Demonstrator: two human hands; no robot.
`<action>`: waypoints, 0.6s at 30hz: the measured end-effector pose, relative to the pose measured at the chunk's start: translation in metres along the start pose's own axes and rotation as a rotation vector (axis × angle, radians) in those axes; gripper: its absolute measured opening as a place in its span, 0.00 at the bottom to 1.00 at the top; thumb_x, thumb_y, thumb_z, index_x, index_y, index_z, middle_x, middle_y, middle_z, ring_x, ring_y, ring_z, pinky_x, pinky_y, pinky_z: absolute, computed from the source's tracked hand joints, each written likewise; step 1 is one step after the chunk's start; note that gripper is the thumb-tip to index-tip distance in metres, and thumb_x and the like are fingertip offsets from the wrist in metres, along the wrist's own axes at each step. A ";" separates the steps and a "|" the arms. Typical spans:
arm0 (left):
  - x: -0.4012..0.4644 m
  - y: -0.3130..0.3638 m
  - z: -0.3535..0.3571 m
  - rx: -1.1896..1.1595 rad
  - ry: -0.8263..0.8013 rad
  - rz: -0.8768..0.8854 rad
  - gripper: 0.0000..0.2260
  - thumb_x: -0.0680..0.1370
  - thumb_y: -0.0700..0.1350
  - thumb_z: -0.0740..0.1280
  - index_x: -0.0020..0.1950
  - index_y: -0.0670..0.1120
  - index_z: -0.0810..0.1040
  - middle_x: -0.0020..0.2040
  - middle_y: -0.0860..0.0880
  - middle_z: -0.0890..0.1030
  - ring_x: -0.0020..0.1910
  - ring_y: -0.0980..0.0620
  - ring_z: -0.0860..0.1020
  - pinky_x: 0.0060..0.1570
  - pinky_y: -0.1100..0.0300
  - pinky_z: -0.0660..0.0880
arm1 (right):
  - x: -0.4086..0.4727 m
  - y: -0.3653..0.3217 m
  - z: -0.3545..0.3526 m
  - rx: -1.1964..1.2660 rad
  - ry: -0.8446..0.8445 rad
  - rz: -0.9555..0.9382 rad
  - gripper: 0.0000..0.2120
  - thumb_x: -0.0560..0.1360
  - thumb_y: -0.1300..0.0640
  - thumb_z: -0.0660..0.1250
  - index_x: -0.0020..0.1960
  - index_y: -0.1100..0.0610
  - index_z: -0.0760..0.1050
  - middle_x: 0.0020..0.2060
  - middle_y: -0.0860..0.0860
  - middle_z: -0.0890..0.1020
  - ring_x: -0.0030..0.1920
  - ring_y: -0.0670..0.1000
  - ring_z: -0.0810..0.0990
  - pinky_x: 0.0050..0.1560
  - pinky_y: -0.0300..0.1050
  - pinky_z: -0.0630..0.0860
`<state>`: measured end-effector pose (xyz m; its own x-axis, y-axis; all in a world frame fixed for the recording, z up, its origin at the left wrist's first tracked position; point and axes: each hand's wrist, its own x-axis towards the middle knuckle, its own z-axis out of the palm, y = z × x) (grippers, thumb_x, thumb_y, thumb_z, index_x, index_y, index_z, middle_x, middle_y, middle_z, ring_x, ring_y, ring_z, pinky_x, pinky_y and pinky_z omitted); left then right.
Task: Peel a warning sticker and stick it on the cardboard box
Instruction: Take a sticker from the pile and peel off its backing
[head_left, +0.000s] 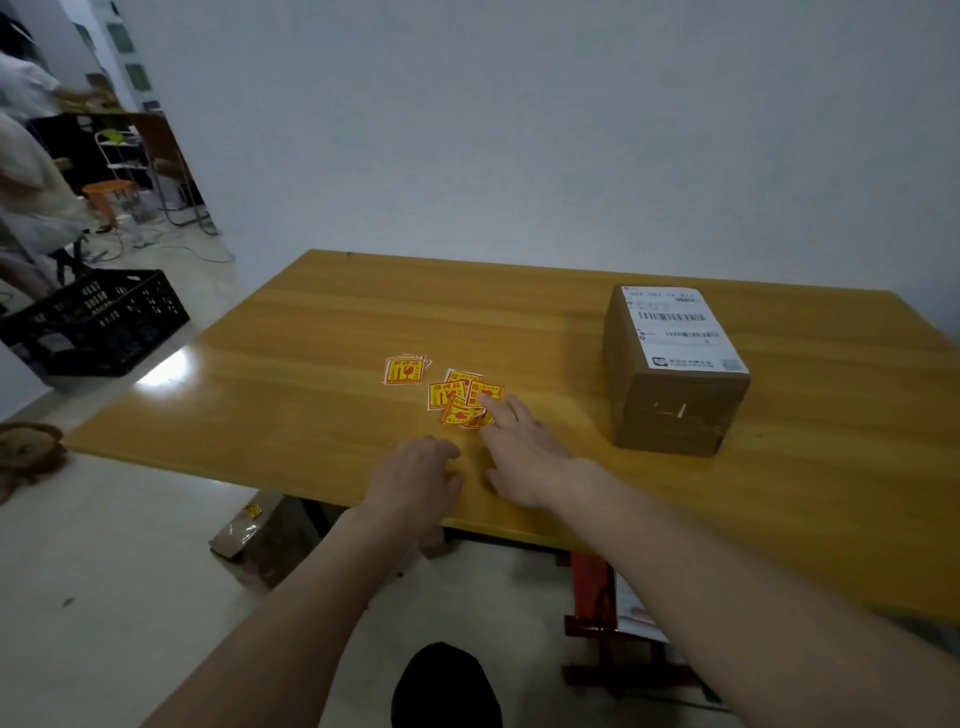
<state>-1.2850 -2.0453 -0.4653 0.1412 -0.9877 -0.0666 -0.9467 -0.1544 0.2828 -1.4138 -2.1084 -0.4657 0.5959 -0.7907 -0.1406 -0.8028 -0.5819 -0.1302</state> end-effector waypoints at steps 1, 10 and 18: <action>0.003 -0.001 0.000 -0.001 -0.002 -0.003 0.17 0.77 0.49 0.62 0.66 0.50 0.73 0.64 0.49 0.75 0.64 0.47 0.72 0.61 0.52 0.70 | 0.006 -0.002 -0.001 -0.011 -0.008 -0.001 0.18 0.76 0.57 0.62 0.65 0.61 0.69 0.78 0.49 0.45 0.78 0.57 0.42 0.73 0.56 0.56; 0.016 -0.013 -0.001 -0.105 0.029 -0.118 0.18 0.77 0.50 0.63 0.67 0.50 0.72 0.66 0.48 0.74 0.65 0.46 0.71 0.61 0.52 0.69 | 0.038 -0.010 0.007 -0.033 -0.066 -0.032 0.26 0.79 0.51 0.57 0.74 0.59 0.59 0.77 0.49 0.55 0.78 0.56 0.48 0.75 0.56 0.52; 0.024 -0.009 -0.002 -0.279 0.157 -0.071 0.33 0.71 0.40 0.69 0.74 0.49 0.60 0.70 0.47 0.69 0.68 0.44 0.68 0.64 0.52 0.66 | -0.001 0.009 0.000 0.036 0.158 -0.213 0.25 0.75 0.62 0.61 0.72 0.57 0.64 0.73 0.46 0.63 0.73 0.52 0.58 0.72 0.48 0.58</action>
<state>-1.2722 -2.0682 -0.4672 0.2678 -0.9623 0.0467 -0.8201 -0.2023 0.5352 -1.4217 -2.1132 -0.4666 0.7387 -0.6724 0.0482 -0.6564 -0.7337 -0.1757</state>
